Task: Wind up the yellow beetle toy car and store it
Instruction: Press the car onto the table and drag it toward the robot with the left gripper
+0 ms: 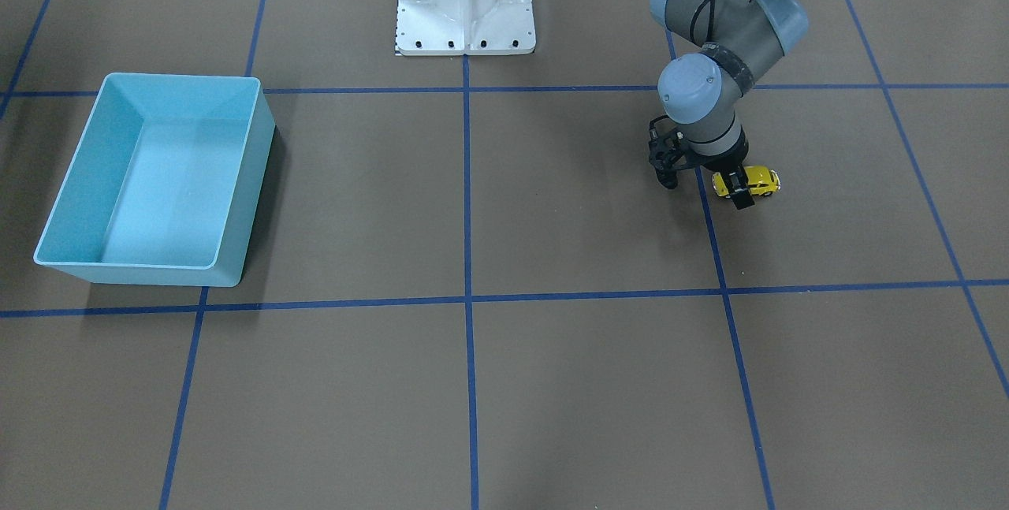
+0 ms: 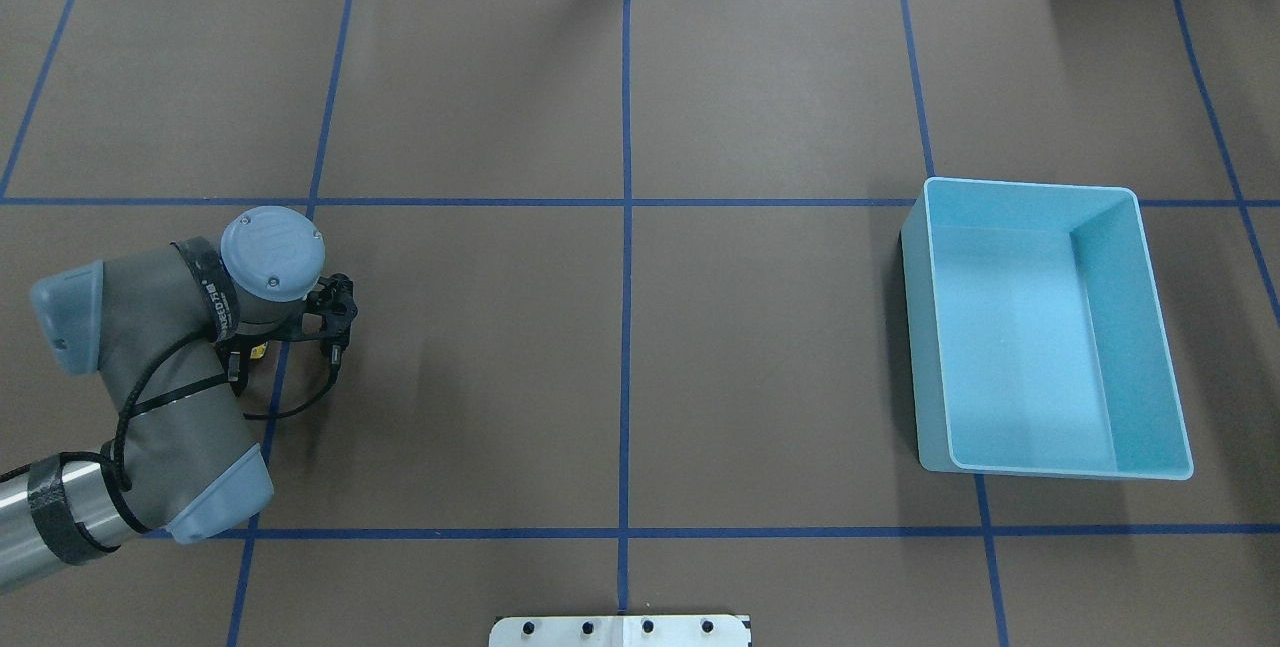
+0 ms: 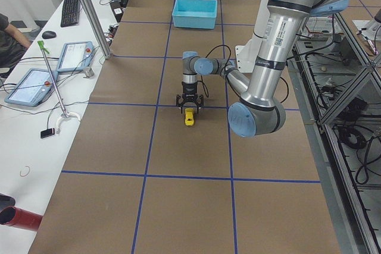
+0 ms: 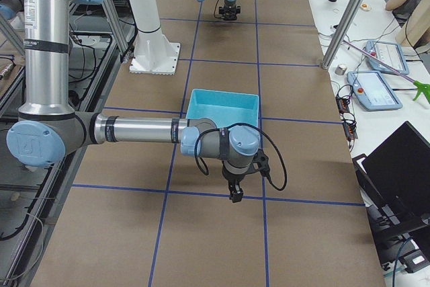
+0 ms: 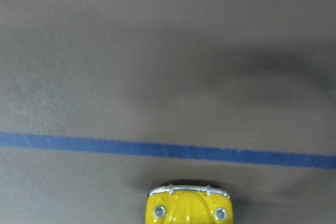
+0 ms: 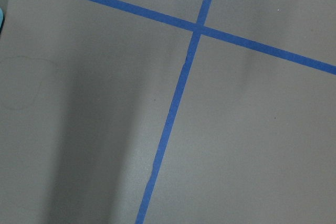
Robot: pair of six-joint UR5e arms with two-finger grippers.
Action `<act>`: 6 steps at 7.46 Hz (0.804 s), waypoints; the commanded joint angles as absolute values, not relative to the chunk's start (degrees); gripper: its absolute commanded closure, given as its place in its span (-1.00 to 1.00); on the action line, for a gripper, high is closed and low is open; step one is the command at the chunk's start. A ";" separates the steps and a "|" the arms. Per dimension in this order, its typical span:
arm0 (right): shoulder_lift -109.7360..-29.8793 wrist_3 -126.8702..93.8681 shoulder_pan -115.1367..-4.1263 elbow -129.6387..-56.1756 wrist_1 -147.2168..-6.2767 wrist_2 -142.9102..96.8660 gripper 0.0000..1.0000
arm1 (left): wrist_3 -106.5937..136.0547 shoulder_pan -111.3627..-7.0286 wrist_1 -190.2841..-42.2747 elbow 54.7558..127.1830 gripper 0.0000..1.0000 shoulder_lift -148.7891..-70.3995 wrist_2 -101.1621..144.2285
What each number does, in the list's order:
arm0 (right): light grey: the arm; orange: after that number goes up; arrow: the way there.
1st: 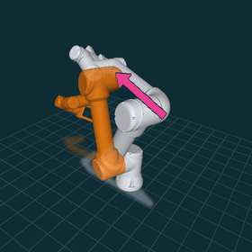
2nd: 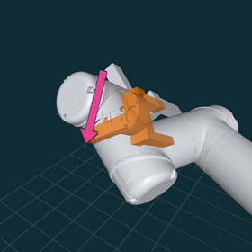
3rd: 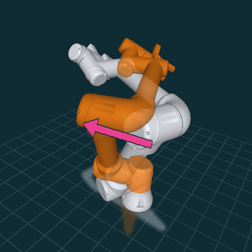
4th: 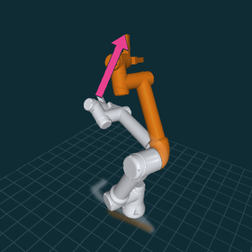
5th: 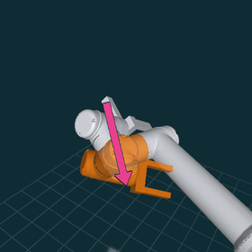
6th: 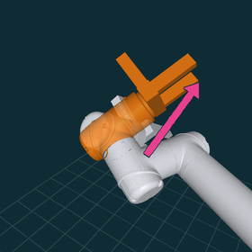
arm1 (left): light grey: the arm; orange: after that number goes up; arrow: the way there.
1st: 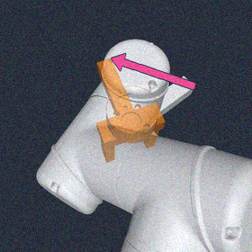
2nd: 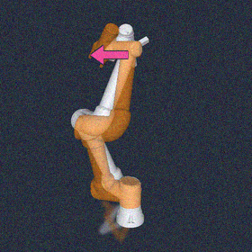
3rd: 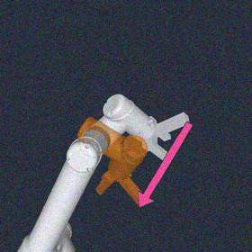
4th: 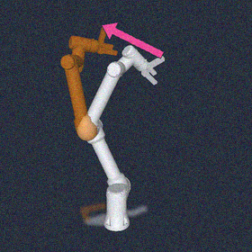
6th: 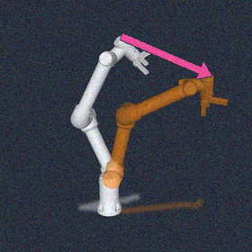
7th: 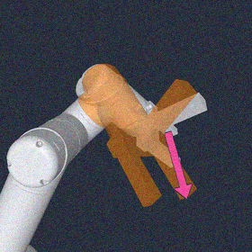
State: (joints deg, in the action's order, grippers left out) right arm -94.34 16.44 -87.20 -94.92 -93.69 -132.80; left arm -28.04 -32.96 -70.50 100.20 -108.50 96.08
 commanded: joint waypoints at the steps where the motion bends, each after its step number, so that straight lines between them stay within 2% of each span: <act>1: -94.39 16.44 -87.19 -94.92 -93.69 -132.80 -1.00 | -28.04 -32.70 -70.75 100.28 0.28 -108.37 96.50; 2: -94.39 16.44 -87.19 -94.92 -93.69 -132.80 -1.00 | -28.04 -32.87 -70.84 100.63 0.90 -108.37 96.85; 3: -94.39 16.44 -87.19 -94.92 -93.69 -132.80 -1.00 | -28.12 -33.57 -70.84 101.33 1.00 -108.37 97.38; 6: -94.39 16.44 -87.19 -94.92 -93.69 -132.80 -1.00 | -28.56 -35.24 -74.07 106.68 1.00 -105.40 100.62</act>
